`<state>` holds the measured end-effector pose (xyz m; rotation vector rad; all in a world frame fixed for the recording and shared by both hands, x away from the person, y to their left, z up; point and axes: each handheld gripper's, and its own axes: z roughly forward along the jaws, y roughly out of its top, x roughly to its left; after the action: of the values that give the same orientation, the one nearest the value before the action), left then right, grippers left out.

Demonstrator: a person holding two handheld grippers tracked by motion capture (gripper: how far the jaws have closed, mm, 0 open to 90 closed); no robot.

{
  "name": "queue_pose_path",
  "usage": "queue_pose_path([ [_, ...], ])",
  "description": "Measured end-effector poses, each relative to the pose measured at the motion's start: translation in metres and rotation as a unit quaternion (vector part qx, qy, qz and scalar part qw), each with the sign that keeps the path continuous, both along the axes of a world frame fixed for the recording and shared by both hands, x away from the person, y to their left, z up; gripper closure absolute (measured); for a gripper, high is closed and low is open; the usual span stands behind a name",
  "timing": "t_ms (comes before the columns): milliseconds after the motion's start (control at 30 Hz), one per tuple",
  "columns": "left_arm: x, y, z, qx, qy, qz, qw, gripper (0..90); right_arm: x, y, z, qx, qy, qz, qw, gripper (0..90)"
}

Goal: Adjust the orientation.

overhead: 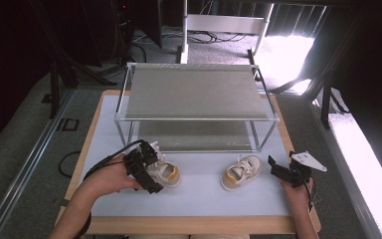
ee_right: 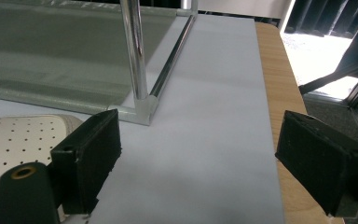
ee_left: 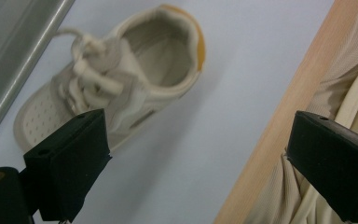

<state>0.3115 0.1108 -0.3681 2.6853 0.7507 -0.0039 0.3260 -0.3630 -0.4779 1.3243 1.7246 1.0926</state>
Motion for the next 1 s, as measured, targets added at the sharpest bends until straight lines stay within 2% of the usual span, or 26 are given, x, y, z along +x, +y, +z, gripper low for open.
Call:
queue_pose_path([
  [200,0.0,-0.017,0.0,-0.004,0.003,-0.02,0.9998,5.3,0.0,0.0,0.0,0.0,0.001,0.0,1.0,13.2],
  [367,0.003,-0.036,-0.003,0.004,0.008,-0.033,0.9994,5.3,0.0,0.0,0.0,-0.001,0.001,0.0,1.0,13.4],
  [500,0.01,-0.045,-0.008,0.006,0.008,-0.016,0.9998,13.0,0.0,0.0,0.0,-0.001,0.0,0.0,1.0,13.4],
  [567,0.012,-0.048,-0.011,0.009,0.01,-0.013,0.9998,14.2,0.0,0.0,0.0,-0.001,0.0,0.0,1.0,13.4],
  [600,0.014,-0.053,-0.015,0.023,0.004,-0.004,0.9997,21.1,0.0,0.0,0.0,0.0,0.0,0.0,1.0,13.5],
  [667,0.015,-0.058,-0.019,0.031,-0.001,-0.002,0.9995,29.7,0.0,0.0,0.0,0.0,0.0,0.0,1.0,13.5],
  [767,0.017,-0.061,-0.023,0.039,-0.001,0.008,0.9992,35.3,0.0,0.0,0.0,-0.001,0.0,0.0,1.0,13.5],
  [800,0.02,-0.063,-0.026,0.05,-0.001,0.016,0.9986,35.3,0.0,0.0,0.0,-0.001,0.0,0.0,1.0,13.6],
  [867,0.023,-0.064,-0.031,0.059,0.009,0.028,0.9978,41.0,0.0,0.0,0.0,-0.002,0.0,0.0,1.0,13.7],
  [933,0.024,-0.064,-0.033,0.064,0.007,0.034,0.9974,41.6,0.0,0.0,0.0,-0.002,0.0,0.001,1.0,13.7],
  [967,0.027,-0.065,-0.036,0.064,0.014,0.044,0.9969,41.6,0.0,0.0,0.0,-0.002,0.0,0.0,1.0,13.7],
  [1000,0.028,-0.065,-0.037,0.067,0.017,0.044,0.9967,45.0,0.0,0.001,0.0,-0.003,0.0,0.001,1.0,13.8],
])
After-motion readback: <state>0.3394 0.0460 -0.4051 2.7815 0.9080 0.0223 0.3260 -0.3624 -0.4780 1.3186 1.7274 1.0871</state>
